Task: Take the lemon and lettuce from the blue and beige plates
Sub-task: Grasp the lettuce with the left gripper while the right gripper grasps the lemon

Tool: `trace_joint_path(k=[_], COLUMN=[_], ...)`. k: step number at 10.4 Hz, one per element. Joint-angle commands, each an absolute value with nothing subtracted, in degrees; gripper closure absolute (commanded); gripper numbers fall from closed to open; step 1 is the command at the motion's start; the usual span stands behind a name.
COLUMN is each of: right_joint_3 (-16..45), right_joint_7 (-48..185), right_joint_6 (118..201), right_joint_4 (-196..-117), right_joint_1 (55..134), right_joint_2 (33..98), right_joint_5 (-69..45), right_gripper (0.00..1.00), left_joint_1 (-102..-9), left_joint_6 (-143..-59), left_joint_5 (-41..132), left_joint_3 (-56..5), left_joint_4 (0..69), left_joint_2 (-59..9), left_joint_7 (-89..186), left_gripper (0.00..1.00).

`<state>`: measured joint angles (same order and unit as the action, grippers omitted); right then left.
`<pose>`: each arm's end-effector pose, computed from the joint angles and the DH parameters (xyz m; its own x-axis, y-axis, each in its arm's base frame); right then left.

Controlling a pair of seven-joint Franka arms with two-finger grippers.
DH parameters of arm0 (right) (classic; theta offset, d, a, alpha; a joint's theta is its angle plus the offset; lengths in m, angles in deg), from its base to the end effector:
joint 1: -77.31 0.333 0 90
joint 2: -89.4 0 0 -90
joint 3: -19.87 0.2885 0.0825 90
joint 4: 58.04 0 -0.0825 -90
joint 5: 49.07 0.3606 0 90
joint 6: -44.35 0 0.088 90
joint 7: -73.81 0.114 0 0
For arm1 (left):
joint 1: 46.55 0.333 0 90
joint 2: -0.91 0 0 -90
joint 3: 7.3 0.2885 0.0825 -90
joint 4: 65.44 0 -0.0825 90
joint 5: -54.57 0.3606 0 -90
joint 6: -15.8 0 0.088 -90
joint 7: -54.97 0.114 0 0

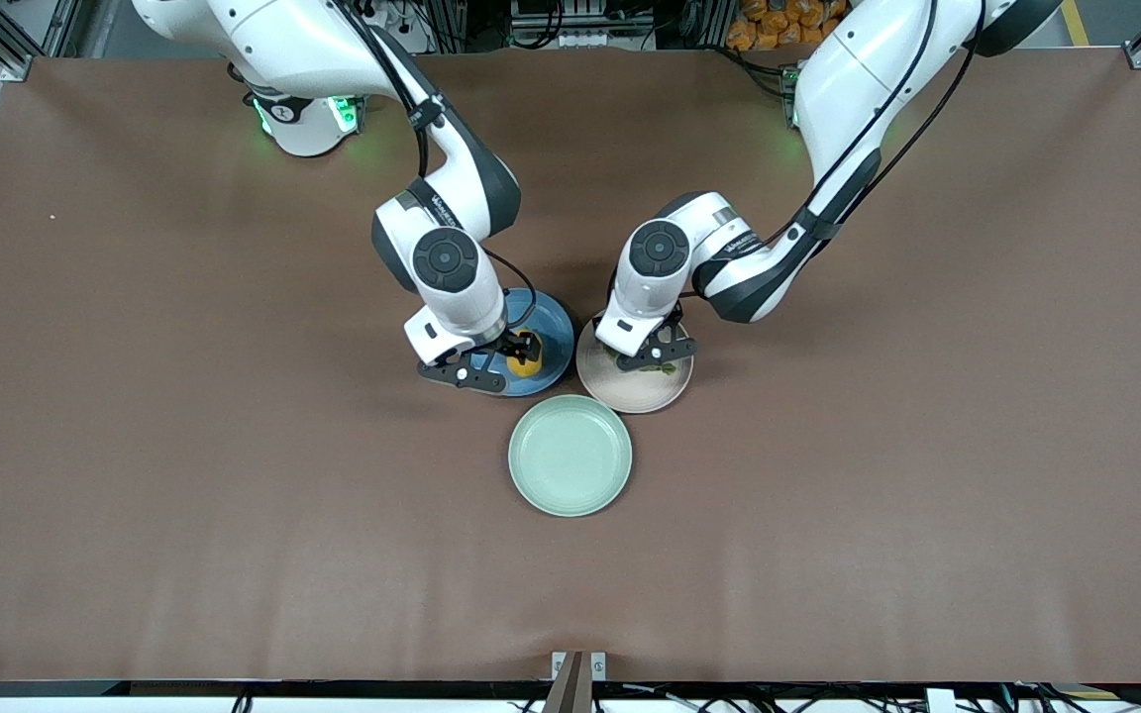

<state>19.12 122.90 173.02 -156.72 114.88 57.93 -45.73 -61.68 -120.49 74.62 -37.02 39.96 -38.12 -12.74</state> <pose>0.5066 0.3826 0.2504 0.9681 -0.2464 -0.0458 -0.2469 -0.9690 -0.0048 0.4431 -0.4163 0.1820 0.9700 0.2270 -0.0873 0.2291 -0.9733 0.0146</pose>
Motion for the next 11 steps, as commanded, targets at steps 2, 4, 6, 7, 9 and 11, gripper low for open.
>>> trace_joint_path(k=[2,4,6,7,9,11], right_joint_3=[18.73,18.73,18.82,18.73,18.73,18.73], right_joint_7=[127.50,127.51,128.73,129.52,130.06,130.06], right_joint_6=[176.88,177.24,178.46,180.03,180.49,180.49], right_joint_4=[-156.13,-156.13,-156.13,-156.13,-156.13,-156.13], right_joint_1=[116.42,116.69,117.47,117.91,118.53,118.62], right_joint_2=[55.74,55.22,54.34,53.64,53.02,52.75], right_joint_5=[-45.38,-45.38,-45.03,-45.03,-45.12,-45.12], right_gripper=[0.00,0.00,0.00,0.00,0.00,0.00], left_joint_1=[-61.94,-61.41,-60.79,-60.62,-59.39,-57.11], left_joint_6=[-121.14,-121.05,-120.52,-120.44,-116.59,-113.07], left_joint_5=[76.63,76.63,76.55,76.20,75.84,74.71], left_joint_3=[-36.74,-36.74,-36.83,-36.83,-37.00,-37.27], left_joint_4=[39.06,38.97,39.06,38.97,38.97,38.88], left_joint_2=[-38.73,-38.21,-36.37,-35.05,-30.41,-26.27], left_joint_7=[-14.73,-14.81,-15.16,-15.25,-14.99,-14.47], left_gripper=[0.80,1.00,1.00,1.00,1.00,1.00])
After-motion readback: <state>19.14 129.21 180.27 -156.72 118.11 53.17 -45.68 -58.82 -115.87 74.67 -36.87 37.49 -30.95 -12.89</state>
